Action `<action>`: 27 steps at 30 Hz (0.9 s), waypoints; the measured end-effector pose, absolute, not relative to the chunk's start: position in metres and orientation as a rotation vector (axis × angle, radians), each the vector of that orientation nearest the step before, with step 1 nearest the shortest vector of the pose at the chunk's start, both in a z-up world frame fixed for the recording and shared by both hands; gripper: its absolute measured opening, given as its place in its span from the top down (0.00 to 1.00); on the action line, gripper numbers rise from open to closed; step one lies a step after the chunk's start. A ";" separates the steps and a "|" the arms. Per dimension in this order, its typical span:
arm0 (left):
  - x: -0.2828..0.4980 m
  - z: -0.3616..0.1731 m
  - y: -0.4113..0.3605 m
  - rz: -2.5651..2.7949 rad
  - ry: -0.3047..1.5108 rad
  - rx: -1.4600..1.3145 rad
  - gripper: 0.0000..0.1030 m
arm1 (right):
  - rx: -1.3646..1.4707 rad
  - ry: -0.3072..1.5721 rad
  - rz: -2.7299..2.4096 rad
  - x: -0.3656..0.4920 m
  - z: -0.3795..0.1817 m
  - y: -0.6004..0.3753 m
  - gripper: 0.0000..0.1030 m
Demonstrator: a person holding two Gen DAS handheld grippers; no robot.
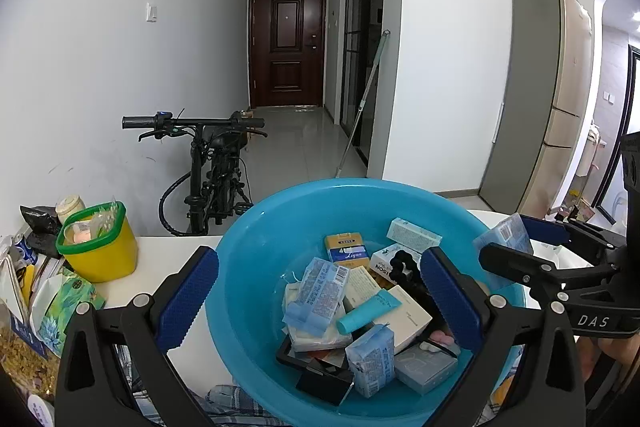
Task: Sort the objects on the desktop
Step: 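Lower the blue box into the basin and open the right tool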
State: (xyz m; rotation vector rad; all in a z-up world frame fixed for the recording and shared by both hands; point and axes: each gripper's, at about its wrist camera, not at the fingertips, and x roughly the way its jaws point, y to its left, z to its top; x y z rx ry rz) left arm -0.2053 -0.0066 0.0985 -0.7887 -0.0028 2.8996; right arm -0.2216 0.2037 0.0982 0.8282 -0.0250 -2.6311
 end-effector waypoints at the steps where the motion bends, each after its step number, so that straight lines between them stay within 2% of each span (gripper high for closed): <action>1: -0.205 0.099 -0.007 2.899 -0.003 -0.789 0.00 | 0.828 -0.026 -2.631 -0.221 0.098 0.204 0.28; 27: -0.204 0.097 0.001 2.885 0.047 -0.812 0.00 | 0.831 -0.015 -2.622 -0.219 0.100 0.201 0.28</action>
